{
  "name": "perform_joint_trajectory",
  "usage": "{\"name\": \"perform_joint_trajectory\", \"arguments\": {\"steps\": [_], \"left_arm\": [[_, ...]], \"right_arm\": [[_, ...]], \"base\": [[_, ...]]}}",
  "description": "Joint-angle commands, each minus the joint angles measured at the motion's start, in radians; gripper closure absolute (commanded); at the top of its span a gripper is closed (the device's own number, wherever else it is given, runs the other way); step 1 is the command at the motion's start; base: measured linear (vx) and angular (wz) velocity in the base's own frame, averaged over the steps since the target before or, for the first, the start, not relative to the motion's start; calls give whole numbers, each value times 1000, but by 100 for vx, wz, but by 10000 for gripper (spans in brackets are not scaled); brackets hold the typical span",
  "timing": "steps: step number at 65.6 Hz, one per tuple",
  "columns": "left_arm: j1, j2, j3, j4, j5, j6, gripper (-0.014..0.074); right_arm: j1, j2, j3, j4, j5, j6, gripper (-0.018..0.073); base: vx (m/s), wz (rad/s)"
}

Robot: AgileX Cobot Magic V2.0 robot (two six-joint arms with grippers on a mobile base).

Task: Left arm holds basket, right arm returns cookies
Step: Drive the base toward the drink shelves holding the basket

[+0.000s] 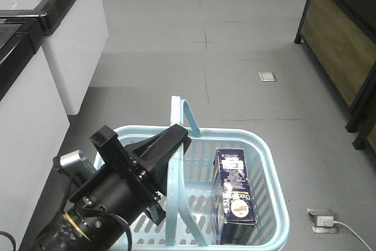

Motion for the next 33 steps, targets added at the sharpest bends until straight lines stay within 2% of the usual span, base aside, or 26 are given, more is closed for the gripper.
{"name": "perform_joint_trajectory", "arguments": {"steps": [1, 33], "left_arm": [[-7, -38, -29, 21, -280, -5, 599], [-7, -38, -29, 21, -280, -5, 599]], "right_arm": [[-1, -13, 18, -3, -72, -6, 568], [-1, -13, 18, -3, -72, -6, 568]], "base": [[16, -3], [19, -5]]}}
